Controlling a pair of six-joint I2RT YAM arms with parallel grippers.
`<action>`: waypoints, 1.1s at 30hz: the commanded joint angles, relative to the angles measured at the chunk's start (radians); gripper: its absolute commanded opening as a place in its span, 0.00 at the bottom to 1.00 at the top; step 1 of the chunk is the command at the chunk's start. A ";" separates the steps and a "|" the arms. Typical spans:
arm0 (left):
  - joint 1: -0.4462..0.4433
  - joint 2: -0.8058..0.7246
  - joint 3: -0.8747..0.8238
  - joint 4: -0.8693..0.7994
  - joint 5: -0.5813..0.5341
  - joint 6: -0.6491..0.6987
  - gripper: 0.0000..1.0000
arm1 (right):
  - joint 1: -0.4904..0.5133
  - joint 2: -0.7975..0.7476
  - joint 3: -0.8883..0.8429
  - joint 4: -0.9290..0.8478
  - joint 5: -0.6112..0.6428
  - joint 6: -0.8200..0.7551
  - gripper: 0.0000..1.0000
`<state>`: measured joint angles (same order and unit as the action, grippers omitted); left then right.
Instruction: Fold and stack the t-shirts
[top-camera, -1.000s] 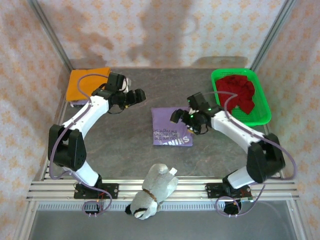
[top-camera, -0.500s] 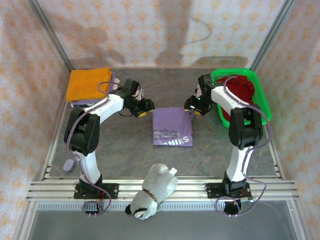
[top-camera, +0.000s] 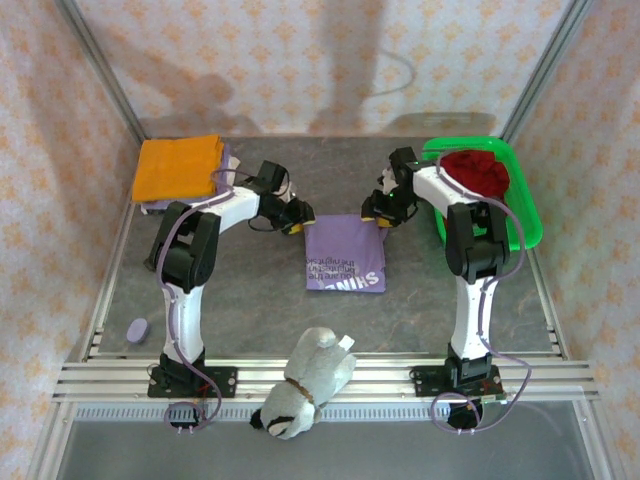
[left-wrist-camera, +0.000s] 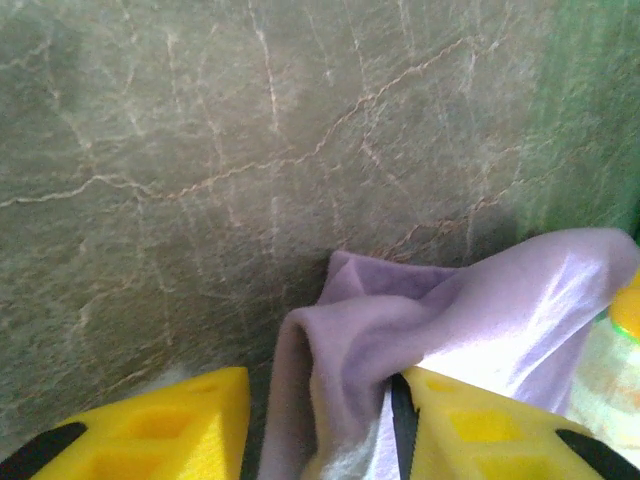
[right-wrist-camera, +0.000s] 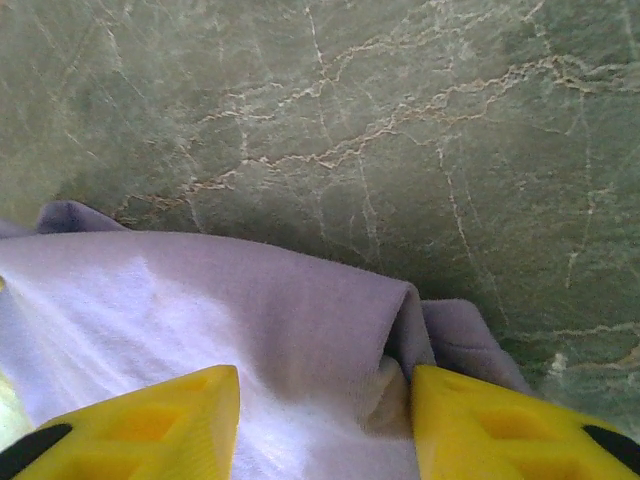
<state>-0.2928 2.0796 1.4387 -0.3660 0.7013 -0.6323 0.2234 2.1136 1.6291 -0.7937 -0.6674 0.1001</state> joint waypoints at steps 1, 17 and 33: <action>-0.003 0.020 0.050 0.037 0.020 -0.005 0.34 | -0.016 0.017 0.038 -0.021 -0.025 -0.020 0.39; -0.015 -0.047 0.121 -0.101 -0.017 0.078 0.00 | -0.017 -0.283 -0.178 0.026 0.078 0.089 0.00; -0.037 0.114 0.359 -0.232 0.024 0.132 0.00 | -0.019 -0.494 -0.439 0.132 0.258 0.322 0.00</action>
<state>-0.3386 2.1464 1.7592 -0.5468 0.7452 -0.5274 0.2104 1.6463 1.2259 -0.6796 -0.5060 0.3695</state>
